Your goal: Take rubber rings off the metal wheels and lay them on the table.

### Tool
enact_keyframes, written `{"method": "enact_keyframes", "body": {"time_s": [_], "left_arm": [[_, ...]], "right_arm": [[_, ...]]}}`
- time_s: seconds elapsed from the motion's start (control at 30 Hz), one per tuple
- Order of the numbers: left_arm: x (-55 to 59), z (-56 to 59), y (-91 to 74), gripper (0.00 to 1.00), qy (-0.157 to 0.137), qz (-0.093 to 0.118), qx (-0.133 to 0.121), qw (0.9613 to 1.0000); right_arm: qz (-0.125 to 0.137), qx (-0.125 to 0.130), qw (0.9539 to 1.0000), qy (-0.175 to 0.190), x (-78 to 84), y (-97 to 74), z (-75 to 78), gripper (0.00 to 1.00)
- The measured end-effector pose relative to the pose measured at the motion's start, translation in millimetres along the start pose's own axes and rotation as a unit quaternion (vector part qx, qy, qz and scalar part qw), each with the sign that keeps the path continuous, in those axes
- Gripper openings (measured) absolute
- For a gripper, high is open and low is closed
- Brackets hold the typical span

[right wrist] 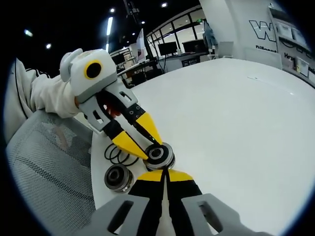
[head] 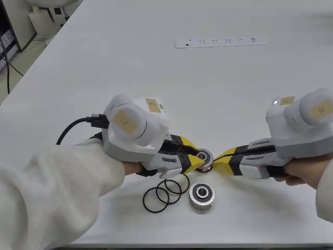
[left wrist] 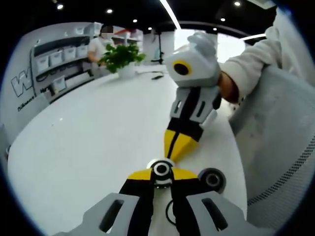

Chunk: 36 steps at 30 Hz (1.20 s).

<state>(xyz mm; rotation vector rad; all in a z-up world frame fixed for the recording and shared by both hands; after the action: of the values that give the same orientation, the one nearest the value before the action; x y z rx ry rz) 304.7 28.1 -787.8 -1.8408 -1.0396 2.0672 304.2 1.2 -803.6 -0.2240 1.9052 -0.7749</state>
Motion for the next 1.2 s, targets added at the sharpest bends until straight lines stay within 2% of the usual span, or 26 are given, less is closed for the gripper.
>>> {"method": "enact_keyframes", "body": {"time_s": [0.27,0.37,0.63,1.07,1.2], "left_arm": [[-0.2,-0.6,-0.4,0.13,0.001,0.0,-0.001,1.0],[-0.1,-0.7,-0.5,0.13,0.001,0.0,-0.001,1.0],[-0.1,-0.8,-0.9,0.13,0.0,0.003,-0.002,1.0],[0.1,-0.5,-1.6,0.13,-0.001,0.012,-0.001,0.9999],[0.1,-0.3,-1.7,0.13,-0.001,0.012,-0.002,0.9999]], "right_arm": [[0.008,0.002,0.9997,0.023,-2.3,-1.3,-0.3,0.0],[0.02,0.0,0.9986,0.05,-5.4,-3.4,2.1,0.0],[0.025,0.001,0.9984,0.051,-9.5,-3.8,1.3,0.0],[0.018,0.008,0.9992,0.034,-12.5,-4.4,-0.5,0.0],[0.019,0.007,0.999,0.039,-14.3,-5.2,-0.8,0.0]]}}
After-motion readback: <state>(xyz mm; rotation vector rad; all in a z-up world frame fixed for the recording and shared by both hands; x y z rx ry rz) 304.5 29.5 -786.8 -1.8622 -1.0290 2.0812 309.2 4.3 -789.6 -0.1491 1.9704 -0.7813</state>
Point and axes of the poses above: the centre of the closed fingertips' face, and the gripper's own axes: y roughly forward along the fingers, z roughly to its right, x roughly out of its underside, the point moved 1 cm from there along -y, roughly backward along the fingers, and after that the axes turned 3 degrees about -z, right-handed, at the moved point
